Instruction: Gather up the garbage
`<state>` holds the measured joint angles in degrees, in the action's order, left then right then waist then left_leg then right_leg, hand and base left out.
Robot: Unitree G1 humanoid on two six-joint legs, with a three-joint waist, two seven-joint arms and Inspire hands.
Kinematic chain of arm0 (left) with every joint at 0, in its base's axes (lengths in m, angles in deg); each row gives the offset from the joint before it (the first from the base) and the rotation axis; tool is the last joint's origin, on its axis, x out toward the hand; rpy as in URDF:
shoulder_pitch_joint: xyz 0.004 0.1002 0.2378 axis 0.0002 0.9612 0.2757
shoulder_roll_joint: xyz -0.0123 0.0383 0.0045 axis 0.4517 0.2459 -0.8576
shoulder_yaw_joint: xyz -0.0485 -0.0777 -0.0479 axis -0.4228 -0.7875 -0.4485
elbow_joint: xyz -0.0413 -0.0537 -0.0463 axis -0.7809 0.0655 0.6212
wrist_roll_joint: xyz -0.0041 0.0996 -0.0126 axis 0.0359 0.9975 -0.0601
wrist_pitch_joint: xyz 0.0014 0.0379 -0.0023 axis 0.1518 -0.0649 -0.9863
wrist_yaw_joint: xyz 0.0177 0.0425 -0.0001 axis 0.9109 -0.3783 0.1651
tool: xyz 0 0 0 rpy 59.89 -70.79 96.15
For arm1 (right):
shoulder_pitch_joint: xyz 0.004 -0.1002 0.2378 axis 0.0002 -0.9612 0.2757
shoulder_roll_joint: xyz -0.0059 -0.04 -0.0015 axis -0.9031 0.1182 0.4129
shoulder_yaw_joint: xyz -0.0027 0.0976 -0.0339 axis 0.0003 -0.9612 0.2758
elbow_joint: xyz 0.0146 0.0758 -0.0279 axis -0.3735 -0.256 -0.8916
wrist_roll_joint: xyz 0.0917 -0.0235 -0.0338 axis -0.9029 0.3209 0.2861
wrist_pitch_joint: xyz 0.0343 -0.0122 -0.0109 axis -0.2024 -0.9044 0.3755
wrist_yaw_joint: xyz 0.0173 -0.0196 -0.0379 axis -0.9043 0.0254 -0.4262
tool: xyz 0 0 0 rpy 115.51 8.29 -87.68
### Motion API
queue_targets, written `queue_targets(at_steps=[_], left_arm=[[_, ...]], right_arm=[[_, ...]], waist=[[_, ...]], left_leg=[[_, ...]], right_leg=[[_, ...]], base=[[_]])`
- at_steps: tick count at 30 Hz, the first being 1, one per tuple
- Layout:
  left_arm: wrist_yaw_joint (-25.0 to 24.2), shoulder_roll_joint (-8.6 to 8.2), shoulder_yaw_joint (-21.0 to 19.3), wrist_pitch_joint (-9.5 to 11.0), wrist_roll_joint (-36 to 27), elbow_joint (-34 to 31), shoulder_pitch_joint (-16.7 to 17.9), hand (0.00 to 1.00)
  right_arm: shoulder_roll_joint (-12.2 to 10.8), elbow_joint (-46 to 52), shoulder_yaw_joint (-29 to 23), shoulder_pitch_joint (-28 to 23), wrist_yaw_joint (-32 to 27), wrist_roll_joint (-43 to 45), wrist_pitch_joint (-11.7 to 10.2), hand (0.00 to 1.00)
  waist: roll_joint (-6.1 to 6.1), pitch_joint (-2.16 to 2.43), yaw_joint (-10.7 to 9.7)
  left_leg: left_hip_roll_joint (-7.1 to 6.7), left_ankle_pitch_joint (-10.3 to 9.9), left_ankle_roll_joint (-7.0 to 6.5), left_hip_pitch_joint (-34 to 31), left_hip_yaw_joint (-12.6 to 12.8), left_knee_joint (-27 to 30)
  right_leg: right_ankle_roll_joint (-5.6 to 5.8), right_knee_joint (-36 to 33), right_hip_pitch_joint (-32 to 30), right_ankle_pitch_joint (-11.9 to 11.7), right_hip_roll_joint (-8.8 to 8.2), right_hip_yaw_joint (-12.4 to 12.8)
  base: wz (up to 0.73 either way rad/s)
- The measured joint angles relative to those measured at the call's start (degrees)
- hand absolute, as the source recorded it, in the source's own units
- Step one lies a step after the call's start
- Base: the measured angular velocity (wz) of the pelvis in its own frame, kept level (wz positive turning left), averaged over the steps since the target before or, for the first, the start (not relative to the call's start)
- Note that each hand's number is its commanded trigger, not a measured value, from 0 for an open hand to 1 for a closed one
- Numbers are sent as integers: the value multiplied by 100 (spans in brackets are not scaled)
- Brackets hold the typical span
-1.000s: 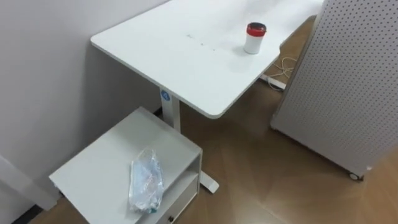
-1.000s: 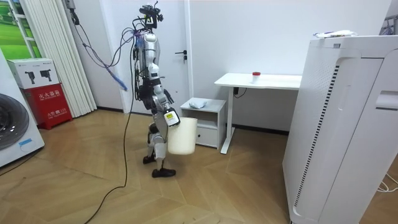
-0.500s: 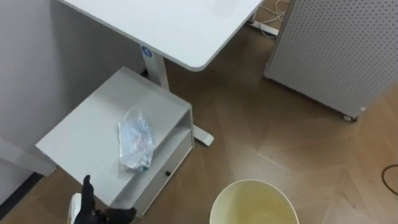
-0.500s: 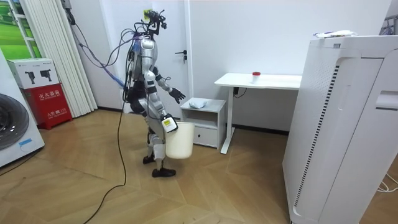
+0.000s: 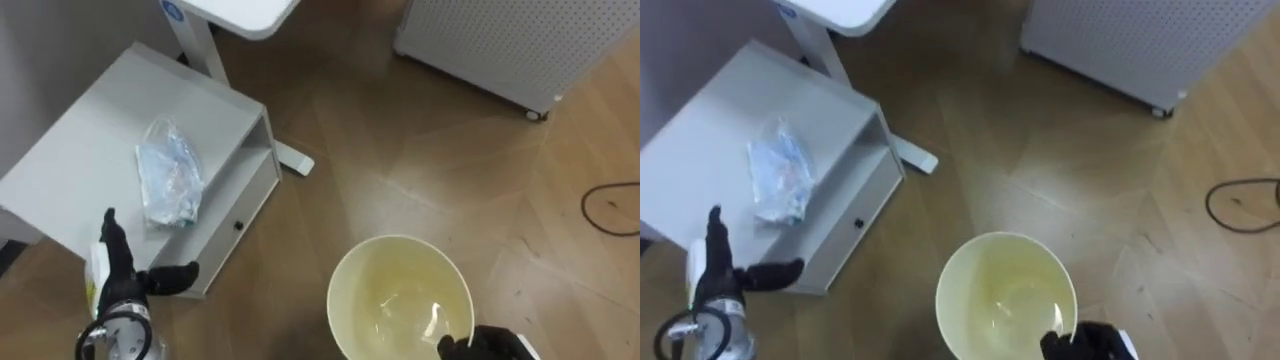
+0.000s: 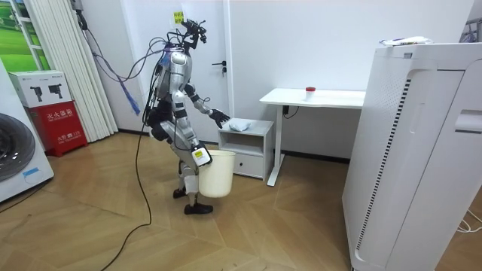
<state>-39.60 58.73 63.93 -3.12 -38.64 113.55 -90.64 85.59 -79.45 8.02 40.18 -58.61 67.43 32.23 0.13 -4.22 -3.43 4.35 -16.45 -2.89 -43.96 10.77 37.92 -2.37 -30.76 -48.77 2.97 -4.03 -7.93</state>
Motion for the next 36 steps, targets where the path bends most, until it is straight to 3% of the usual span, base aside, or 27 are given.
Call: queue_targets(at_steps=[7, 17, 22, 25, 31, 36], left_arm=[[460, 390, 125, 0, 66, -83, -183, 0], [620, 492, 375, -38, 639, -76, -307, 0], [791, 716, 604, -179, 1228, -61, -447, 0], [867, 761, 632, -252, 1437, -62, -507, 0], [865, 801, 909, -413, 1523, -43, -561, 0], [828, 961, 1129, -577, 1533, 143, -590, 0]], right_arm=[[22, 284, 269, -27, -8, -90, 129, 100], [92, 384, 359, -45, -30, -252, 142, 100], [222, 400, 534, -67, -1, -450, 149, 100], [233, 409, 536, -109, -2, -528, 151, 100], [266, 478, 565, -127, 12, -681, 196, 100], [327, 668, 600, -128, 107, -762, 258, 100]], waist=[[4, 0, -267], [31, -11, -282], [67, -38, -286], [75, -43, -289], [75, -43, -312], [74, -43, -452]], left_leg=[[110, -114, 1, -263, -13, 288], [105, -117, -1, -455, -208, 432], [98, -130, -10, -491, -243, 486], [101, -130, -9, -497, -246, 481], [91, -132, -6, -585, -306, 486], [90, -132, -6, -789, -330, 542]], right_leg=[[-18, -122, -182, 15, 64, -10], [-45, -166, -235, 41, 11, -229], [-36, -199, -239, 62, 4, -242], [-36, -197, -241, 62, 6, -250], [-38, -197, -293, 80, 0, -299], [-38, -231, -472, 80, -3, -319]], base=[[-5], [8], [4], [0], [4], [1]])
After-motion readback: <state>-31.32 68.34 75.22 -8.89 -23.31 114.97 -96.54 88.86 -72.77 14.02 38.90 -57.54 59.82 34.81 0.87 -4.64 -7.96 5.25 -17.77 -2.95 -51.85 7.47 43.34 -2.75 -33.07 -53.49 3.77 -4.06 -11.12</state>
